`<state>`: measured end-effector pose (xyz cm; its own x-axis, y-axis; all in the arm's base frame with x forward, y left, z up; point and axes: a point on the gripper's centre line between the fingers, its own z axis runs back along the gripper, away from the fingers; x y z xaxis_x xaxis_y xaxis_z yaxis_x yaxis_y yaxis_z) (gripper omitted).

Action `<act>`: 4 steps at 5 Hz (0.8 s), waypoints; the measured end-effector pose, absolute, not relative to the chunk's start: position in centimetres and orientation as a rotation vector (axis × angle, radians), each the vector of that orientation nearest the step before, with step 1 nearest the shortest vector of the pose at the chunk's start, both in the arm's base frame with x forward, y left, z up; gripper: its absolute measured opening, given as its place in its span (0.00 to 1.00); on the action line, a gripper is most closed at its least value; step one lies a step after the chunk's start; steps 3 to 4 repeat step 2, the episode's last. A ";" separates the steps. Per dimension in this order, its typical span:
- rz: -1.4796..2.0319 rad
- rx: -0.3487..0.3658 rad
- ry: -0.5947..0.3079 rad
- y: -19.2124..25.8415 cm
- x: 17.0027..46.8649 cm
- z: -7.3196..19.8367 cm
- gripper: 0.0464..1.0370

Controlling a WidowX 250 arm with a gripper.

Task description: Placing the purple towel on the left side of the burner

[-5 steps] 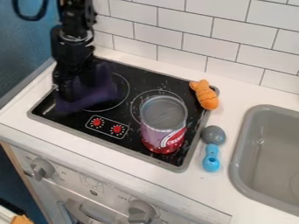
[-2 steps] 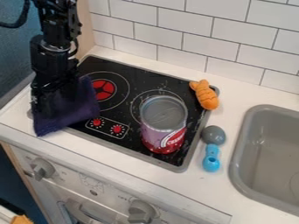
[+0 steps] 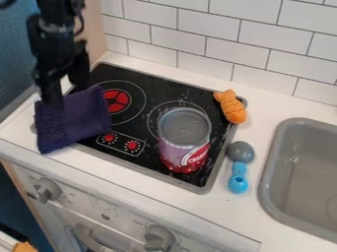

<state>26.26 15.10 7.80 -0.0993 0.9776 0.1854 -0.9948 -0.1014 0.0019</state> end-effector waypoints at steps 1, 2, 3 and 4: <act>1.687 0.113 -0.221 15.1 26.7 11.0 0.96; 1.687 0.107 -0.233 15.1 26.7 11.4 0.96; 1.687 0.107 -0.233 15.1 26.7 11.4 0.96; 1.687 0.107 -0.233 15.1 26.7 11.4 0.96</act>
